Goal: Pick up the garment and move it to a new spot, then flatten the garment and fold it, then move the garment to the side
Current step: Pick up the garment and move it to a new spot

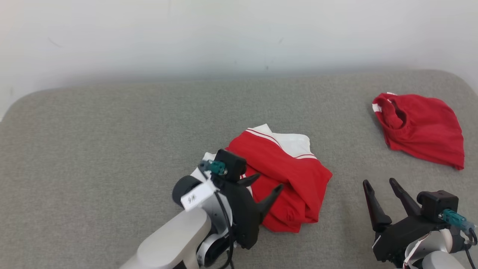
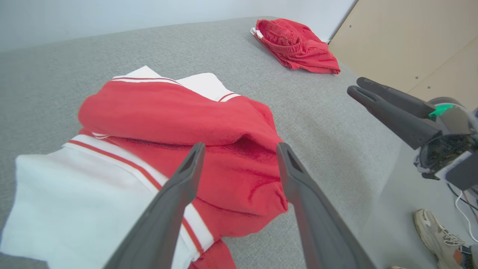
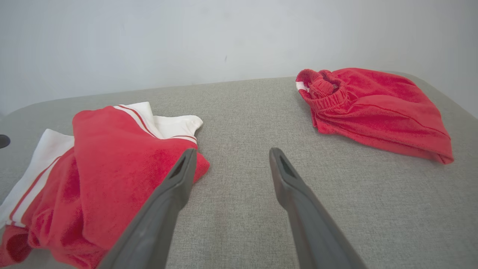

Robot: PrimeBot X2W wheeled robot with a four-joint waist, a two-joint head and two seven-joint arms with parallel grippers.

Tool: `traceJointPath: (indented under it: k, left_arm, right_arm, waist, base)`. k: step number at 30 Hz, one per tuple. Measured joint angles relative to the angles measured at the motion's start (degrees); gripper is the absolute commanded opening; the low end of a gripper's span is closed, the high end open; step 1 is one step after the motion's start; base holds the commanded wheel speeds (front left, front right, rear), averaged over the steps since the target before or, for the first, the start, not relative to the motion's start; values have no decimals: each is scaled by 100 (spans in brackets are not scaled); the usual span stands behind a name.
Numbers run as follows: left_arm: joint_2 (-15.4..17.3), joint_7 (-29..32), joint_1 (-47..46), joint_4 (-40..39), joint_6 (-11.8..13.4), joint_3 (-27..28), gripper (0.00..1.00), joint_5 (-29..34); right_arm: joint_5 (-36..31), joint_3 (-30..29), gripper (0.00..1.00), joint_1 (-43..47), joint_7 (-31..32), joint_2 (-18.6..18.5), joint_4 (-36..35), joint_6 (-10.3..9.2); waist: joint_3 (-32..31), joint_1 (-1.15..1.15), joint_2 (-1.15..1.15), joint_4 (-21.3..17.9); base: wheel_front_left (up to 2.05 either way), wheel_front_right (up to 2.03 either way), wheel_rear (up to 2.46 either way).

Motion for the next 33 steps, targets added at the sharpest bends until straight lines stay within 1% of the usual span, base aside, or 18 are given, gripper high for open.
traceJointPath:
  k: [5,8,10,12,15,18,21,25,28,33]
  left_arm:
    - [307,-654,353,-235,487,31,100,423]
    - [480,-942,682,-410,789,-10,100,610]
    - [547,-1145,876,-517,862,11,100,736]
    - [655,-1310,999,-632,905,14,100,845]
    - [826,-1574,1173,-802,957,165,100,928]
    - [1034,-1819,1365,-1011,961,341,100,1146]
    - [1169,-2029,1623,-1188,971,581,100,1210]
    - [1172,-2257,2124,-1206,968,1294,100,1463]
    - [1139,-2310,2520,-1224,969,1770,100,1680]
    - [943,-2370,3060,-1328,969,2526,100,2205]
  right_arm:
    - [0,73,100,46,-40,57,-3,8]
    - [0,82,100,182,-41,73,-7,8]
    - [0,79,100,261,-42,71,-2,8]
    - [0,80,100,309,-43,70,-11,8]
    - [0,98,100,355,-43,71,-18,8]
    - [0,149,100,357,-41,79,-58,8]
    - [0,177,100,361,-41,91,-116,8]
    - [0,178,100,458,-41,89,-181,8]
    - [0,168,100,566,-41,88,-227,5]
    - [32,115,100,594,-41,81,-318,-5]
  waist:
    - [-199,0,0,142]
    - [-304,0,0,228]
    - [-365,0,0,285]
    - [-424,0,0,344]
    - [-504,-1,0,422]
    - [-572,0,0,485]
    - [-614,-1,0,523]
    - [-635,0,0,577]
    - [-640,0,0,632]
    - [-632,0,0,743]
  base:
    - [0,0,0]
    - [0,0,0]
    - [0,0,0]
    - [0,0,0]
    - [0,0,0]
    - [0,0,0]
    - [0,0,0]
    - [0,0,0]
    - [0,0,0]
    - [0,0,0]
